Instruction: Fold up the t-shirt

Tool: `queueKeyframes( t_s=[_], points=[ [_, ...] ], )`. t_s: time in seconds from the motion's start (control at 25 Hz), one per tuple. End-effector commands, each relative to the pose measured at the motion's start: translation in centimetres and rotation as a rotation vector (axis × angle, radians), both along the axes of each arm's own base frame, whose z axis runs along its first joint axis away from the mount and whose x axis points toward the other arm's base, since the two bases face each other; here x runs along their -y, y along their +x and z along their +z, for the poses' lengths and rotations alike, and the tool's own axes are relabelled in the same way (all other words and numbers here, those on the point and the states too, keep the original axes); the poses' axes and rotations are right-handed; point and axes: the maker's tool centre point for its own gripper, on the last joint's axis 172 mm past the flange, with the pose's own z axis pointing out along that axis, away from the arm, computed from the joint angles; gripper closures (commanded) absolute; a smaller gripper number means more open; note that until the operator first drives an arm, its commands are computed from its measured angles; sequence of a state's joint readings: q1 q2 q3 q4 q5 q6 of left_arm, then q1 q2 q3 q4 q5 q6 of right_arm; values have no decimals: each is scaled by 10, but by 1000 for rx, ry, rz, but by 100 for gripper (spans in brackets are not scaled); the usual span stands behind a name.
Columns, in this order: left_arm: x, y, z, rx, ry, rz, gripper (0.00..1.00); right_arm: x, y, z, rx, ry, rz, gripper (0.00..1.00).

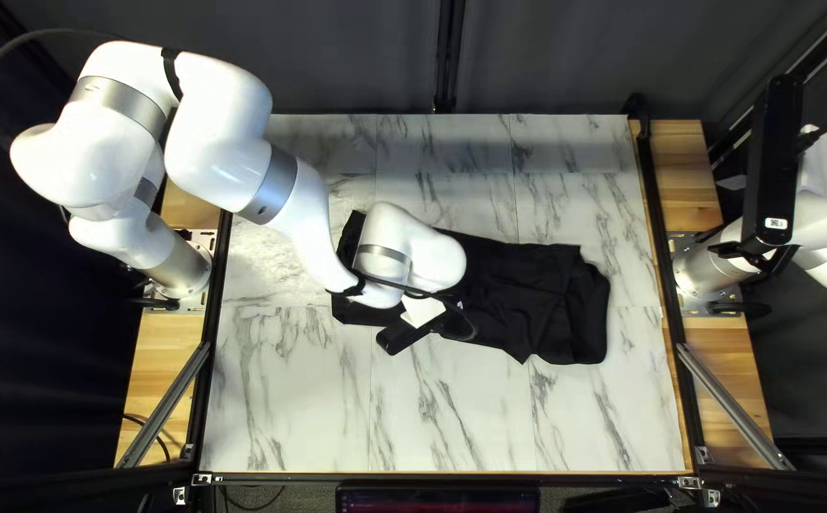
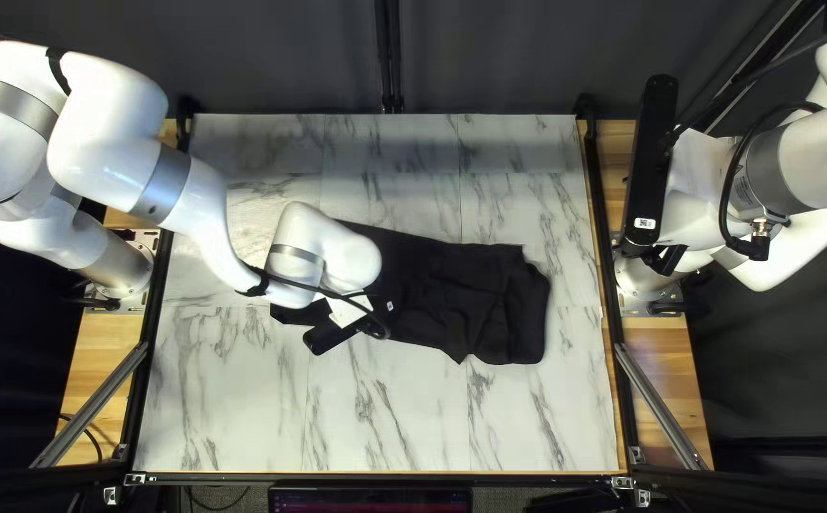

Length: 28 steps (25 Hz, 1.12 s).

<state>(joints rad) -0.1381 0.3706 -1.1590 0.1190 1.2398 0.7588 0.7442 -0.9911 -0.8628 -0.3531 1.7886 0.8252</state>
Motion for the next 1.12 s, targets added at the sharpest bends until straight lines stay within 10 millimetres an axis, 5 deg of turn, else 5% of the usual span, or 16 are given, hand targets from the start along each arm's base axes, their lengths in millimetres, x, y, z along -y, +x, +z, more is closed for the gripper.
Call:
queueKeyframes(
  t_s=[0.04,0.44,0.92,1.12],
  points=[
    [2,-9,-4,-32,4,-6,0,0,0,0,0,0,0,0],
    [18,-19,-11,-83,-15,-43,0,0,0,0,0,0,0,0],
    [33,-6,13,-8,-59,-52,0,0,0,0,0,0,0,0],
    [8,0,8,-5,-29,-30,0,0,0,0,0,0,0,0]
  ],
)
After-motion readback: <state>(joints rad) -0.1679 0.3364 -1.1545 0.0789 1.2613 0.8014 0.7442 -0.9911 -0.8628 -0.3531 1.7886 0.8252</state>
